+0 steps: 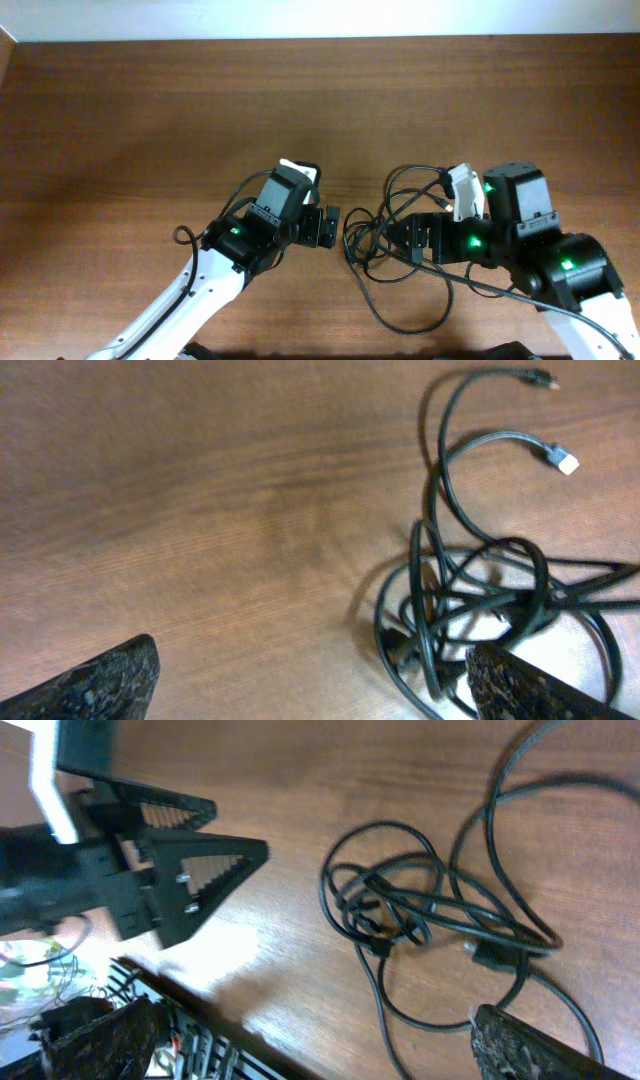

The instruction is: Untangle cables

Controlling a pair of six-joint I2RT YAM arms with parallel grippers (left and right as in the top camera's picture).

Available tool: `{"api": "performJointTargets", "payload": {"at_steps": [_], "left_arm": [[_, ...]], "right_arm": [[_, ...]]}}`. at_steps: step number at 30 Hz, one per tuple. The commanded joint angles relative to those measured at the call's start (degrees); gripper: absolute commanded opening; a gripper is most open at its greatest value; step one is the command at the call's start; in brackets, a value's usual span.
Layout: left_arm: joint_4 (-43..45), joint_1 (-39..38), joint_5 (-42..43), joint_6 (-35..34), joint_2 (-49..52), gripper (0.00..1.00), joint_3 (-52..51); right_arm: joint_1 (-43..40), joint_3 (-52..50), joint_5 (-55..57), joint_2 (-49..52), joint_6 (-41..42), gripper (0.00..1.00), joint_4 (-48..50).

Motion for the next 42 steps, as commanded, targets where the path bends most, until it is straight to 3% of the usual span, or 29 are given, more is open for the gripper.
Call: {"api": "performJointTargets", "payload": {"at_steps": [1,2,3,5,20,26,31,33,42], "left_arm": [[-2.3,-0.1,3.1,0.8,0.4,0.99,0.0],[-2.8,-0.1,3.1,0.8,0.4,0.99,0.0],[-2.9,-0.1,2.9,0.7,0.4,0.99,0.0],[-2.9,-0.1,2.9,0.8,0.5,0.99,0.0],[-4.6,-0.1,2.7,0.7,0.5,0.99,0.0],[-4.5,-0.1,2.6,0.7,0.5,0.99,0.0],[-4.6,-0.1,2.3,0.7,0.5,0.99,0.0],[-4.6,-0.1,2.3,0.7,0.5,0.99,0.0],[-4.3,-0.1,2.3,0.7,3.1,0.99,0.0]], "right_arm": [[0.2,-4.0,-0.7,3.1,0.4,0.98,-0.3],[0.2,-5.2,-1.5,4.6,0.4,0.98,-0.4],[0.2,-5.9,-2.0,5.7,0.4,0.88,-0.4],[0.2,-6.1,-2.3,7.4,0.4,0.79,-0.4],[0.2,-7.2,11.0,9.0,11.2,0.8,-8.7],[0.2,-17.7,12.2,9.0,25.6,0.83,3.7],[0.2,-26.3,6.5,9.0,29.3,0.81,20.4],[0.2,-28.3,6.7,9.0,31.1,0.76,23.6],[0.2,-31.8,8.8,10.1,33.2,0.34,27.8]]}}
